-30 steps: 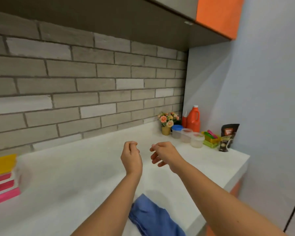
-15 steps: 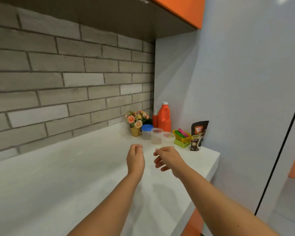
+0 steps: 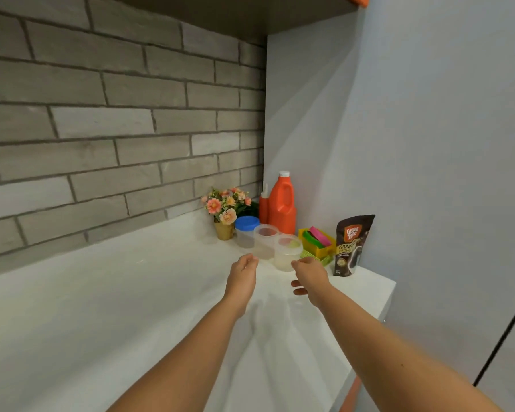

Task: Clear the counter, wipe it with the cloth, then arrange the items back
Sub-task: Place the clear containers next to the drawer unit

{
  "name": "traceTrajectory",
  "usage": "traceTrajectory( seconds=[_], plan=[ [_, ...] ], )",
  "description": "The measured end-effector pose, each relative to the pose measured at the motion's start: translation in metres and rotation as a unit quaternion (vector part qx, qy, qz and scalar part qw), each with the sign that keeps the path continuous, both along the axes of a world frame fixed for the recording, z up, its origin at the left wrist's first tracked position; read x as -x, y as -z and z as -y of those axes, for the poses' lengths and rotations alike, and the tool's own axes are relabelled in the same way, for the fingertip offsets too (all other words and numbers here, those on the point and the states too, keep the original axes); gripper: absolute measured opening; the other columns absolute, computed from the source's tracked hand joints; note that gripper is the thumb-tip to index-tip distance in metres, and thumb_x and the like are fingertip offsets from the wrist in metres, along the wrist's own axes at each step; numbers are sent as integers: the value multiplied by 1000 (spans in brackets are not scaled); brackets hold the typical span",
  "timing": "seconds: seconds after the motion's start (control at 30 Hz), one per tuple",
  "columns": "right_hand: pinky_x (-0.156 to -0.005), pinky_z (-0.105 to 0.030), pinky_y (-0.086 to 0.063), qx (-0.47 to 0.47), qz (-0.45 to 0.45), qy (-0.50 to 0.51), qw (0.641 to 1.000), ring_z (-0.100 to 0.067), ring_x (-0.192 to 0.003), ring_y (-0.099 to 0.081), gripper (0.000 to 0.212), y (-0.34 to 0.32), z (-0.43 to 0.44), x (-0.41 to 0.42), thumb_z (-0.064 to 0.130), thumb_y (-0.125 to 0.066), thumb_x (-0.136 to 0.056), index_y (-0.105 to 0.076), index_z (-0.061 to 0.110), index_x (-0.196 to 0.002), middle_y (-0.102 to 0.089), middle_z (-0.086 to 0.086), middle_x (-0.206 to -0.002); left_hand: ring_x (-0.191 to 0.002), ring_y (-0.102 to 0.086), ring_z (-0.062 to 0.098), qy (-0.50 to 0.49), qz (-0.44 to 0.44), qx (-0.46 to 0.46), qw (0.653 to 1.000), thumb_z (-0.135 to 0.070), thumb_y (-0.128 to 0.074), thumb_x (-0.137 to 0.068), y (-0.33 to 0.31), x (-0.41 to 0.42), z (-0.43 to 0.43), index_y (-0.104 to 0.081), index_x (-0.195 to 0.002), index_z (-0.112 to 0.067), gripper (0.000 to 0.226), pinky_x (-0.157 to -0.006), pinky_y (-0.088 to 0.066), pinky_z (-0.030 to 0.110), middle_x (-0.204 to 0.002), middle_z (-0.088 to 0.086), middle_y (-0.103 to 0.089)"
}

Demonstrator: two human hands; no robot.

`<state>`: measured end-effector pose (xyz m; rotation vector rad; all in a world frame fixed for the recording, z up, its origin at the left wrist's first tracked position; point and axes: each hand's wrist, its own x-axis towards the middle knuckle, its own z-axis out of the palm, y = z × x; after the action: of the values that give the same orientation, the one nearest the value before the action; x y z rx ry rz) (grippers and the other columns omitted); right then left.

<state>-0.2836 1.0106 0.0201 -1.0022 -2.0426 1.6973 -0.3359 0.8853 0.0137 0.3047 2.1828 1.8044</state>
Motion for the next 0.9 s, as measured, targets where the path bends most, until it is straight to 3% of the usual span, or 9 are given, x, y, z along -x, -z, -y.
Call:
traceTrajectory(
  seconds=[0.1,0.23,0.3,0.4,0.57,0.77,0.9],
  plan=[
    [-56,-31,-48,5,8,-2,1000,-27,-85,-57,43,9,-28,25,19,-46,-95,-40,4,-134,-51,-12,-104,-133,-37,21,-18,11,8,1000,-35,-34,-99,6,17,-16,-35,-142,-22,45,-110,-34,40,-149,0,-31],
    [-48,-29,-45,3,10,16,1000,-37,-96,-60,42,21,-62,59,21,-50,-91,-42,1,-127,-54,-19,-116,-135,-34,22,-30,21,15,999,-32,-36,-99,14,34,-41,-34,-143,-23,44,-111,-33,40,-151,0,-28],
    [-46,-28,-45,6,20,12,1000,-37,-93,-60,45,28,-74,74,24,-50,-91,-42,0,-127,-55,-21,-118,-134,-35,23,-41,27,10,999,-32,-37,-99,17,40,-51,-35,-143,-24,44,-110,-34,40,-150,0,-28],
    [-46,-29,-45,15,32,-6,999,-33,-81,-59,44,35,-87,91,26,-49,-93,-41,0,-128,-56,-20,-109,-133,-37,24,-59,34,6,998,-33,-38,-98,24,49,-61,-36,-142,-25,44,-110,-35,41,-149,0,-29],
    [-53,-34,-50,21,62,-28,997,-34,-78,-60,46,45,-96,109,31,-41,-96,-38,2,-132,-53,-18,-97,-131,-39,24,-93,40,7,995,-32,-40,-98,33,57,-67,-37,-141,-25,44,-108,-37,40,-148,1,-31],
    [-51,-37,-49,58,44,-8,997,-27,-50,-54,30,47,-101,120,17,-39,-94,-48,-2,-116,-52,-15,-68,-129,-41,24,-123,40,21,991,-31,-41,-98,35,63,-70,-37,-140,-22,43,-107,-38,39,-146,3,-33],
    [-48,-35,-51,75,17,14,997,-28,-49,-54,26,47,-100,122,9,-40,-91,-52,-4,-111,-55,-18,-79,-129,-41,25,-131,45,27,990,-31,-41,-98,37,64,-72,-38,-140,-22,43,-108,-37,41,-145,3,-35]
  ],
)
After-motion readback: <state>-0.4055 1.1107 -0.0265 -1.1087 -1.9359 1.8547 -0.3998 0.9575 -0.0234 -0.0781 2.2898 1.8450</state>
